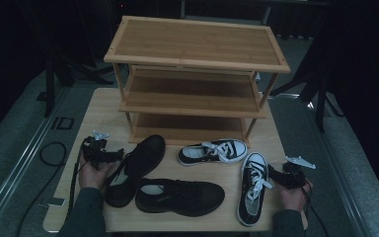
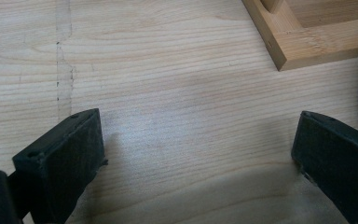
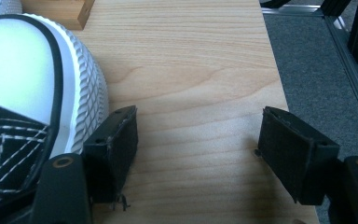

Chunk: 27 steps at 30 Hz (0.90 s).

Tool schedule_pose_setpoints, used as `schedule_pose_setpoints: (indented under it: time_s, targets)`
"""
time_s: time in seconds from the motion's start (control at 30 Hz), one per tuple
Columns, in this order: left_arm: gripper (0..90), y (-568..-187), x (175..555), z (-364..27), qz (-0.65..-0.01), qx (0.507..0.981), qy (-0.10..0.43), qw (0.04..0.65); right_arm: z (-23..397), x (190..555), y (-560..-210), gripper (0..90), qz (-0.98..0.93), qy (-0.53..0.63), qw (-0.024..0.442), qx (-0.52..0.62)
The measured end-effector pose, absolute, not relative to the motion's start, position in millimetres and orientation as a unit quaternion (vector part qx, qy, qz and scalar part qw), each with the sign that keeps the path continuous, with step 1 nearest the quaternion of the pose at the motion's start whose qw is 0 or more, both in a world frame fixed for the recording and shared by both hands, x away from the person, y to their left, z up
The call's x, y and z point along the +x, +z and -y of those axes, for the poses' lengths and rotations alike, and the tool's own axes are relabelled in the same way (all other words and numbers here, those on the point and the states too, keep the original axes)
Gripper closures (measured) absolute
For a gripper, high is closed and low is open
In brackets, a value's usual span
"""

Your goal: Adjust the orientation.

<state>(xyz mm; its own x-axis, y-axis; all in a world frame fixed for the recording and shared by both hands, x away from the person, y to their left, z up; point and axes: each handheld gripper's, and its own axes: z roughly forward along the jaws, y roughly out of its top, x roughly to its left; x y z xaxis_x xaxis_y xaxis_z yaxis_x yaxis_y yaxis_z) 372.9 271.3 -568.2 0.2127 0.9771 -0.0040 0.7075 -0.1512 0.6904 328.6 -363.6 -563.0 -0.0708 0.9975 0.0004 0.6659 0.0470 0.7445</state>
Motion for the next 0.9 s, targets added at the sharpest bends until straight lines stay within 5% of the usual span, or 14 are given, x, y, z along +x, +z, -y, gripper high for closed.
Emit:
schedule_pose_setpoints:
  time_s: [0.47, 0.7, 0.9]
  targets:
    - [13.3, -565, 369, -274, -0.589, 0.715, 0.237, 0.292, 364, 329, -563, 27.9, -0.668, 0.299, 0.277, 0.623]
    - [41.4, -561, 365, -279, -0.573, 0.726, 0.231, 0.301, 364, 329, -563, 27.9, -0.668, 0.299, 0.277, 0.623]
    - [55.1, -554, 362, -279, -0.563, 0.740, 0.189, 0.315, 364, 330, -563, 27.9, -0.668, 0.299, 0.276, 0.622]
